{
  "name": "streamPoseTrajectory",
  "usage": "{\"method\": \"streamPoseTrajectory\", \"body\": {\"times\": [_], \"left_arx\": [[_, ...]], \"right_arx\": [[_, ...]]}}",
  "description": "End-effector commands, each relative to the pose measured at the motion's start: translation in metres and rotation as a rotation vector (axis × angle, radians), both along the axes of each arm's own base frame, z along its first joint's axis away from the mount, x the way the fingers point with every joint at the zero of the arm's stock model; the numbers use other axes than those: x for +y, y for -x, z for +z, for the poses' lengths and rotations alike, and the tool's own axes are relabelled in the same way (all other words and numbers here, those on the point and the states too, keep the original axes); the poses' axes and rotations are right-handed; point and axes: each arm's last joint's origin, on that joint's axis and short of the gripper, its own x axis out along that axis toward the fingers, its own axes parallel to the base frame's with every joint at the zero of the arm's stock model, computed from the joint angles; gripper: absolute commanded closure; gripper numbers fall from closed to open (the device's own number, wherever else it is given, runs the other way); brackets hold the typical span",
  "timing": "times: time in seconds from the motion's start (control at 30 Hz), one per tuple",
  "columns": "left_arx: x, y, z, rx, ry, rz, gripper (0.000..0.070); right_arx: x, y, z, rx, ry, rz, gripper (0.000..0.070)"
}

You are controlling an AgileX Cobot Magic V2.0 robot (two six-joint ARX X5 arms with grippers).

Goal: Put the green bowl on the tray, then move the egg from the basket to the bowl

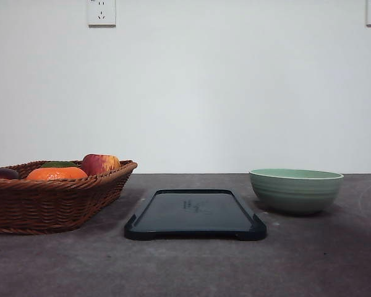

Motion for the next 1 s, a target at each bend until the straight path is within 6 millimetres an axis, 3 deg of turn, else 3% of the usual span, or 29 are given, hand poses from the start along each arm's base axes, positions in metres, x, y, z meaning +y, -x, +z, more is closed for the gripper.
{"method": "streamPoseTrajectory", "body": {"times": [0.0, 0.17, 0.4, 0.53, 0.73, 0.97], "left_arx": [[0.0, -0.001, -0.005, 0.019, 0.225, 0.002, 0.07], [0.0, -0.001, 0.002, -0.044, 0.286, -0.007, 0.07], [0.0, 0.002, 0.024, -0.292, -0.017, -0.014, 0.07], [0.0, 0.005, 0.036, -0.4, -0.105, 0.001, 0.07], [0.002, 0.01, 0.058, -0.41, -0.132, 0.096, 0.07], [0.002, 0.005, 0.08, -0.279, -0.149, 0.101, 0.07]], "right_arx": [[0.0, 0.0, 0.0, -0.002, -0.215, -0.001, 0.0691], [0.0, 0.0, 0.005, -0.051, -0.271, 0.009, 0.0691], [0.0, 0.004, 0.026, -0.268, -0.164, 0.022, 0.0692], [0.0, 0.008, 0.037, -0.373, -0.109, 0.016, 0.0693], [0.0, 0.009, 0.057, -0.331, -0.067, 0.005, 0.0693], [0.0, -0.002, 0.08, -0.233, -0.027, 0.021, 0.0693]]}}
